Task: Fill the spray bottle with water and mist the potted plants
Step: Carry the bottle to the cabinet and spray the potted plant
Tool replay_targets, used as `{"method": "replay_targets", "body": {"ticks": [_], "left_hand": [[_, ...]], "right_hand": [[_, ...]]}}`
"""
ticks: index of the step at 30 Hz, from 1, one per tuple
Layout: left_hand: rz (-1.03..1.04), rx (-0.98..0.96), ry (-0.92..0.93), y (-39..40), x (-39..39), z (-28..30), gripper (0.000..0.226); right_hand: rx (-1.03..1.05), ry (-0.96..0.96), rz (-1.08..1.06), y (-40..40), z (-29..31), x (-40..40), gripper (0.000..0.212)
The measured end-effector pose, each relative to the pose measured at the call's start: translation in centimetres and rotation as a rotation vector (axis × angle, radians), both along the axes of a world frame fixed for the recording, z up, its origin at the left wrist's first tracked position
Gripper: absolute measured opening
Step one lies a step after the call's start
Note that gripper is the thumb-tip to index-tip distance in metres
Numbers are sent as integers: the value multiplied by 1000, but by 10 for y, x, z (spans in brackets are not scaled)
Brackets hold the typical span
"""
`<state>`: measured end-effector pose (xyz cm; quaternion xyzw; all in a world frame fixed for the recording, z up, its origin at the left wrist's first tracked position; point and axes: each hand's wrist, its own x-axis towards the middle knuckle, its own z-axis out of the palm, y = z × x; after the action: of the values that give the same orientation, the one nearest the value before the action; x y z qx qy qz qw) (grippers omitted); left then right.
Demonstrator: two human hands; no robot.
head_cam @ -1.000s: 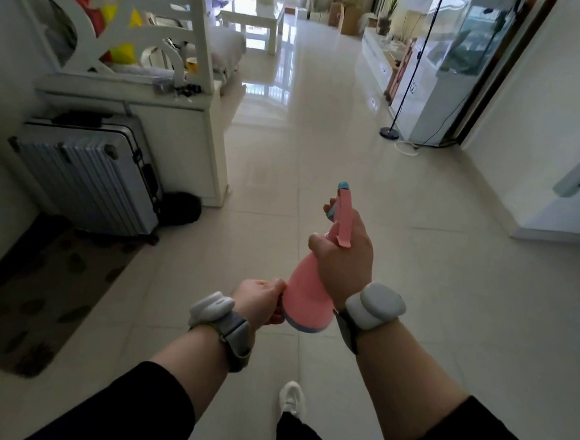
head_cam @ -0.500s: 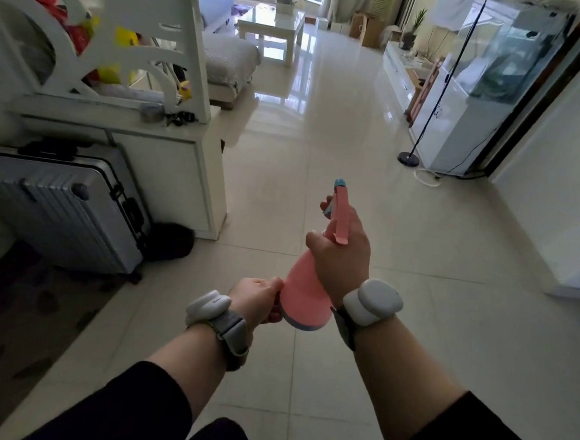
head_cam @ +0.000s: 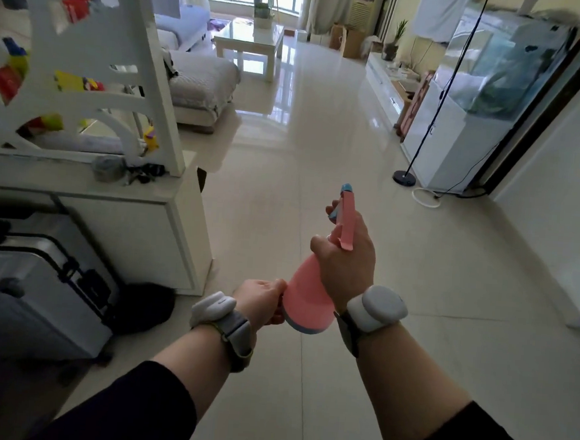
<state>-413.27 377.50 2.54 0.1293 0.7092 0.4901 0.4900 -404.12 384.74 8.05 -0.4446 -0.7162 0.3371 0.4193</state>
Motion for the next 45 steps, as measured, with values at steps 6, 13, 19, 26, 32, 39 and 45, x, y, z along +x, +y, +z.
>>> {"method": "replay_targets", "body": {"ticks": [6,13,19,26,32,39,45], "left_hand": [[-61,-18,-28,77,-42,0,19],[-38,-13,-26,208,-91,-10,21],[2,-40,-19,322,-129,-9,27],[-2,-42,-32,421,-184,-12,24],[-24,-29,-23,521,-260,-19,26],[-83,0,-29,655,-359,-11,15],[-118,-13,-66,714,-386,-8,9]], "right_hand": [[-40,10,-38,78,-2,-40,43],[-43,34,-14,208,-10,-88,47],[8,1,25,325,-4,-128,48],[-58,5,56,429,-8,-185,47],[-45,22,32,523,-10,-255,44],[-50,15,-60,650,-3,-352,45],[-135,79,-88,708,-6,-379,52]]}}
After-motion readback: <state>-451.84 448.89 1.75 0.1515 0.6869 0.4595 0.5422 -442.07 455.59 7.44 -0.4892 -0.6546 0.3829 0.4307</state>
